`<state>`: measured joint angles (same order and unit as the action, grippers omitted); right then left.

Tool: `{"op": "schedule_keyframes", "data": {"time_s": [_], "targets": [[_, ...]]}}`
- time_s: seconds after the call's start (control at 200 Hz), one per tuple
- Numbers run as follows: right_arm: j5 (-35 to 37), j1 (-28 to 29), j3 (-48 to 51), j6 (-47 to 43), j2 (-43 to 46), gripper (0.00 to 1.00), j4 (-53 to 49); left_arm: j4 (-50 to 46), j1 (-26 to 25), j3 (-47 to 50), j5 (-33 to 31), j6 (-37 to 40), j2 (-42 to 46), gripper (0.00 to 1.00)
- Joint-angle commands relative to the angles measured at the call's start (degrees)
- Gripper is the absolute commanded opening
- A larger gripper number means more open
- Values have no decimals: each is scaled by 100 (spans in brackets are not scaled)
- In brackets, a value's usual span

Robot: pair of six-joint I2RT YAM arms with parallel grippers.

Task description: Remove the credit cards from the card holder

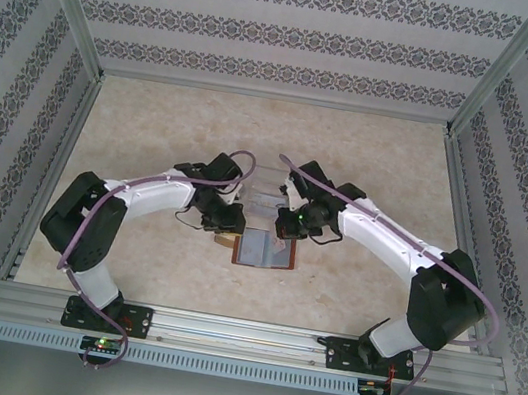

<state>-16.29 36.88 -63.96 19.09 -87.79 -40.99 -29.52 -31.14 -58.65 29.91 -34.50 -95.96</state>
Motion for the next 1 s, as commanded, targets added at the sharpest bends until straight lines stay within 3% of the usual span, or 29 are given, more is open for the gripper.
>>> {"op": "schedule_keyframes", "data": {"time_s": [0.0,0.545,0.994], "targets": [[123,32,-390,-1541,-67,2,-483,221,196,224,-71,31,245,16],[810,29,-1637,-5659,-1003,0,-1537,513,450,700,149,4,447,16],[861,-255,-3135,-6687,-1952,0,-2354,343,450,744,158,51,253,16]]}}
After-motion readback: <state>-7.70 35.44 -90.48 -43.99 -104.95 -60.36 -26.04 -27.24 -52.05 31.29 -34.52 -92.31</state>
